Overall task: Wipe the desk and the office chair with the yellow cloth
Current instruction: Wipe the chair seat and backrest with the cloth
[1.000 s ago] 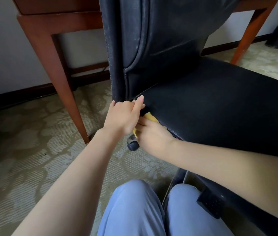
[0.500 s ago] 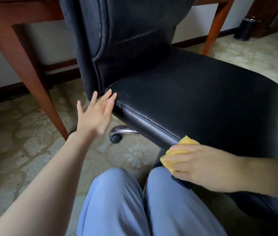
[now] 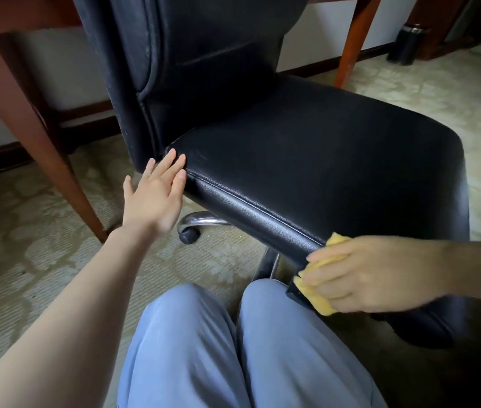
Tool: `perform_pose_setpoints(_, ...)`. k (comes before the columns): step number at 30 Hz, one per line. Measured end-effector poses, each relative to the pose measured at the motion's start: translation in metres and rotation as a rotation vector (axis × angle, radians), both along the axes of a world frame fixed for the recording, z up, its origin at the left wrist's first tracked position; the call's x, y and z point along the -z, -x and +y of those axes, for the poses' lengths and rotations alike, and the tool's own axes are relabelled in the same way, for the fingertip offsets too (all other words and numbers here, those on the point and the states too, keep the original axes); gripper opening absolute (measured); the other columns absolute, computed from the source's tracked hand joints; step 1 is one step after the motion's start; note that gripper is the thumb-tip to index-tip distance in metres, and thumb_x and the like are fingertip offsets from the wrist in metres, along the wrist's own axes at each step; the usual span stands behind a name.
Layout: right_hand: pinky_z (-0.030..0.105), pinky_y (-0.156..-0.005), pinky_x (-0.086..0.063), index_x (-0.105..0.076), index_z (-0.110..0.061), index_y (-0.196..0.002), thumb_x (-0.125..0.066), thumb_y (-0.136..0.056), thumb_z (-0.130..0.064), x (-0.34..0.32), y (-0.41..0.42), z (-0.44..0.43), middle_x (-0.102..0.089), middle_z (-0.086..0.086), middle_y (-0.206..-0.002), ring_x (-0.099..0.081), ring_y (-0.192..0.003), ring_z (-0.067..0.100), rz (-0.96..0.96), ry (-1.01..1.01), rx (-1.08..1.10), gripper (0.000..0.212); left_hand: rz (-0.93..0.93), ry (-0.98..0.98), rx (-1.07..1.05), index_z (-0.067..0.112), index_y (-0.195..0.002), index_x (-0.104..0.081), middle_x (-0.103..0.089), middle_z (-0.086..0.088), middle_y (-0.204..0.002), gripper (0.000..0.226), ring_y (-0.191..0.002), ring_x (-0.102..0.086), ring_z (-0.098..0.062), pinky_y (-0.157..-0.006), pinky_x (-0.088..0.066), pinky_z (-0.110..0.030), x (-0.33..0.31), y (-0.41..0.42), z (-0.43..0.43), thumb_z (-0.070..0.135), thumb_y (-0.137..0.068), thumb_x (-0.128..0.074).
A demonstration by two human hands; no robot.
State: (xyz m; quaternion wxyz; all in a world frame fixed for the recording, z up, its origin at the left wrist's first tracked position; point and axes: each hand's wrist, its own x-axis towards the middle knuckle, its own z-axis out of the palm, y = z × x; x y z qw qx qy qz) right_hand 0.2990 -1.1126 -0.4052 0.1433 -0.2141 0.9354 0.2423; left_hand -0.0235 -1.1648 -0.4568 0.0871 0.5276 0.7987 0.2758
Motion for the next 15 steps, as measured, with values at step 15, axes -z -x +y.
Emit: perform_pose_setpoints(15,0.023,-0.116,-0.015,-0.045,-0.015,-0.139,-0.042,-0.099,-0.007,0.012,0.157,0.078,-0.037,0.003,-0.149,-0.021,-0.142,0.015,0.472,0.720,0.645,0.041,-0.549,-0.173,-0.079,0.023,-0.153,-0.005,-0.007,0.007,-0.160,0.061,-0.144,-0.007,-0.003,-0.116,-0.008,-0.022,0.028,-0.009,-0.019,0.026,-0.102,-0.039)
